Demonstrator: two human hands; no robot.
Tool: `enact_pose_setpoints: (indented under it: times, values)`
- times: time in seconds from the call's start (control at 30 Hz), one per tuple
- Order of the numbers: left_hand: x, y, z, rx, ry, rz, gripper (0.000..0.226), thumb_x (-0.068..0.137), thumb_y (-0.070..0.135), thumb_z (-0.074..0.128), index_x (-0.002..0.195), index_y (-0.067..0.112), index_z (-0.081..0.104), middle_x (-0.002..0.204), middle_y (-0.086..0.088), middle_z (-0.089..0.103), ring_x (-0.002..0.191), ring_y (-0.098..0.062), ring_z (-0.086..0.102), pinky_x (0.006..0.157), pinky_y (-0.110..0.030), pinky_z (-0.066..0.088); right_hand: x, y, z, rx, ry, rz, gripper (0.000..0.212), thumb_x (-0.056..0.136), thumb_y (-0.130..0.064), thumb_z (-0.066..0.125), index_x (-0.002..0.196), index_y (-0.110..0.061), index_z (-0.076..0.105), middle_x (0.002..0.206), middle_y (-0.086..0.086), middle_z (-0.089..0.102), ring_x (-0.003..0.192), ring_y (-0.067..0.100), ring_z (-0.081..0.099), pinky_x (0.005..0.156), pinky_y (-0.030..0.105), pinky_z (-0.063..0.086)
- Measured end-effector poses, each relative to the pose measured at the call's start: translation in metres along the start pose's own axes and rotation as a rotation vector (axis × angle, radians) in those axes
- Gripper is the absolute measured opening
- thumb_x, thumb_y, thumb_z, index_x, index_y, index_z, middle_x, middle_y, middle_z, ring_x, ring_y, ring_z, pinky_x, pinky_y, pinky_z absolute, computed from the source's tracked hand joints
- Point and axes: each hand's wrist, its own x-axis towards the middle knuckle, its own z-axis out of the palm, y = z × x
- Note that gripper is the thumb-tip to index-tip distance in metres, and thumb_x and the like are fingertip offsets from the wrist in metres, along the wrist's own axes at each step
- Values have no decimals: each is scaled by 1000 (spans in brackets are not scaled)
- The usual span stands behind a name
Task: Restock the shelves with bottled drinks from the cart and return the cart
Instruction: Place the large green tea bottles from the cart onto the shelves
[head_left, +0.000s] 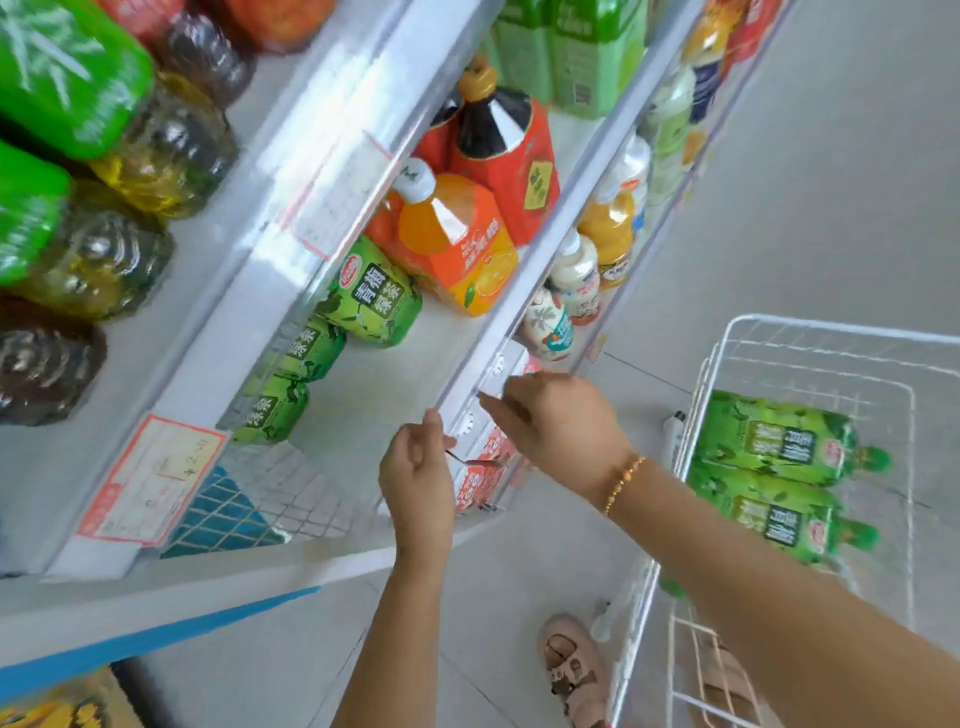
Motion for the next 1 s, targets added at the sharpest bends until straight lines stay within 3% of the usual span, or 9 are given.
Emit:
enact_pose_setpoints:
  times: [0.07,0.2,0.23,0.33,0.43,0.5,0.7,0.83,1.0]
  values:
    - [-25,9,16,67,-105,86,44,87,47,53,63,10,54,60,-3,63,64,-17,61,65,-29,45,-31,28,-37,0,74,109,41,87,-40,54,57,-21,34,51,-2,41,51,31,52,45,32,40]
    - [-73,33,62,151,-440,260,26,90,27,61,66,19,54,54,9,53,54,0,50,55,-10,35,-91,102,-85,38,136,362,23,85,-34,65,72,-16,58,67,-1,58,60,19,55,57,29,44]
    - [-82,41,76,172,-510,293,18,89,24,61,73,18,57,61,11,59,60,3,56,58,-8,39,-106,122,-89,43,110,451,17,86,-32,65,85,-15,62,80,0,62,68,17,57,63,27,47]
    - [-104,49,120,298,-688,447,4,88,22,62,89,19,61,81,16,62,77,7,58,69,-5,43,-148,180,-88,31,-55,800,43,88,-32,60,125,-13,49,117,9,57,87,23,62,77,35,54]
    - [-120,44,168,466,-821,484,14,89,19,61,102,16,61,90,10,62,80,1,56,75,-11,47,-184,211,-70,81,-204,1078,51,91,-25,53,136,-9,34,124,19,50,90,27,60,77,37,54]
    - [-128,35,197,589,-914,486,25,88,17,61,113,15,58,106,5,63,92,-5,58,89,-22,49,-205,218,-52,207,-240,1231,60,89,-19,54,141,-14,27,117,16,50,79,21,59,61,31,53]
    - [-126,11,278,940,-1053,635,66,82,12,68,140,13,37,145,-5,40,126,-20,48,103,-26,36,-230,243,-16,598,-35,1482,67,87,-25,62,141,-6,27,108,12,57,80,18,60,52,24,47]
    - [-111,1,327,1087,-1101,637,87,73,19,77,145,11,29,147,-11,36,132,-27,41,111,-35,29,-219,261,-8,1007,264,1584,39,86,-32,63,115,-13,45,93,6,62,80,17,60,66,30,50]
    - [-92,-3,369,1237,-1231,493,91,58,20,87,136,20,40,132,-5,54,119,-25,51,100,-39,40,-226,280,12,1237,329,1610,52,75,-27,74,121,-13,54,108,10,64,101,28,60,97,46,47]
